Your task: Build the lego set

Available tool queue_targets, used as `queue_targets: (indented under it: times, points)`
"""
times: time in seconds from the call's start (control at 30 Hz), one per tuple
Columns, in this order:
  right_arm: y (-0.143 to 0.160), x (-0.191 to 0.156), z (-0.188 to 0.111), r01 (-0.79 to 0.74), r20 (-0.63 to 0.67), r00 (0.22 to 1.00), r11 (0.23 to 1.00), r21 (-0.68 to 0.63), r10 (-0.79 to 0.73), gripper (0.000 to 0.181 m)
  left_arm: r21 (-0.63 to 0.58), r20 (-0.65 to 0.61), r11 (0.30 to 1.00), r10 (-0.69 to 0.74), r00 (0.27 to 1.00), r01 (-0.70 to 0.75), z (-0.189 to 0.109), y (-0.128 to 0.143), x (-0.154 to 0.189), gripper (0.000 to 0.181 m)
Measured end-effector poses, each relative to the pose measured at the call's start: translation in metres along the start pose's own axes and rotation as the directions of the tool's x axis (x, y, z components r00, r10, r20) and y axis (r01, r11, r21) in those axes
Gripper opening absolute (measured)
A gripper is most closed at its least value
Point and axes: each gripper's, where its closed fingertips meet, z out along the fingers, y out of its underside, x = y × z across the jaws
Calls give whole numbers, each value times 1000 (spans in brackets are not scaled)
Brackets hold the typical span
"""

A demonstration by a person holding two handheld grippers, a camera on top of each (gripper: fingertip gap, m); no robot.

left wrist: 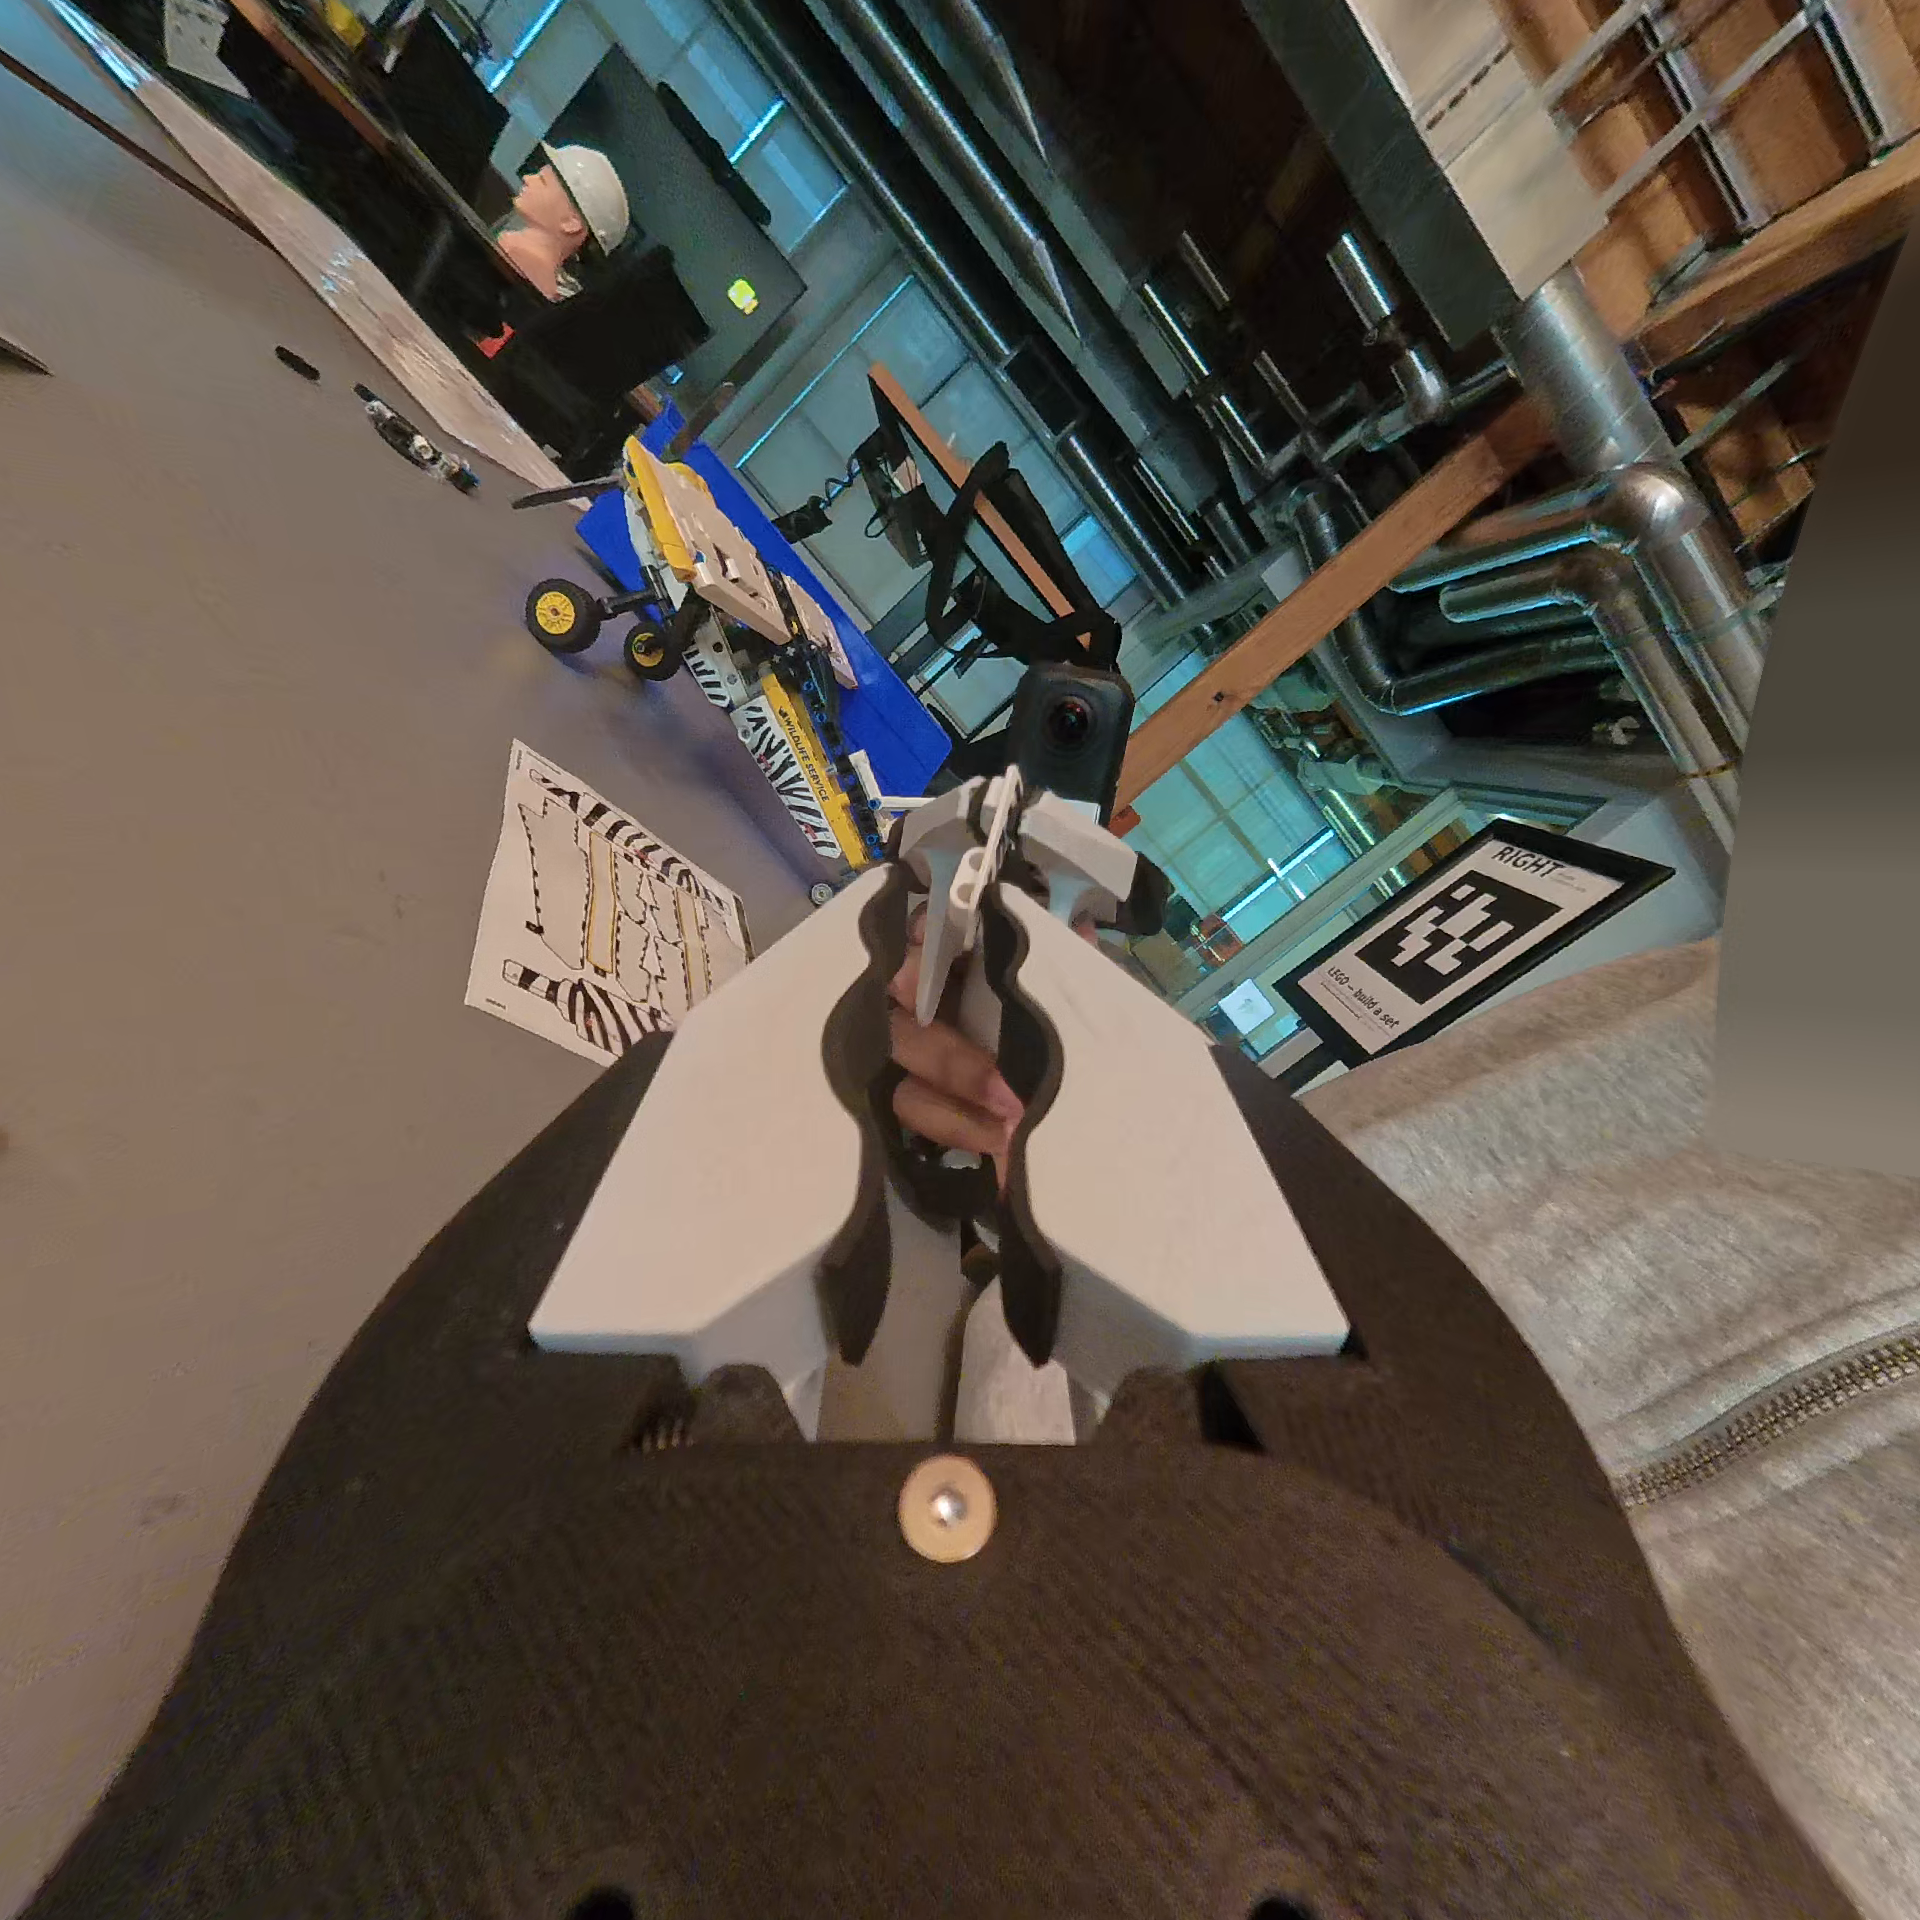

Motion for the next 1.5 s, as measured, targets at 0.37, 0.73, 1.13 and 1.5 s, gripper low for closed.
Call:
queue_targets:
  times: [0.37,0.73,1.13,1.5]
  points:
    - [-8,7,-6,-75,4,997,995,60,75,5,29,-32,999,-15,999,16,4,-5,6,25]
    - [-5,-1,-2,-76,32,997,996,43,75,6,8,19,1000,23,1000,-23,7,2,-2,25]
    - [-16,5,-11,-102,35,994,989,107,99,5,2,-11,999,35,999,-35,7,4,3,26]
    - [17,15,3,-63,-72,996,993,-102,56,5,-54,19,998,-31,999,32,3,7,-7,2]
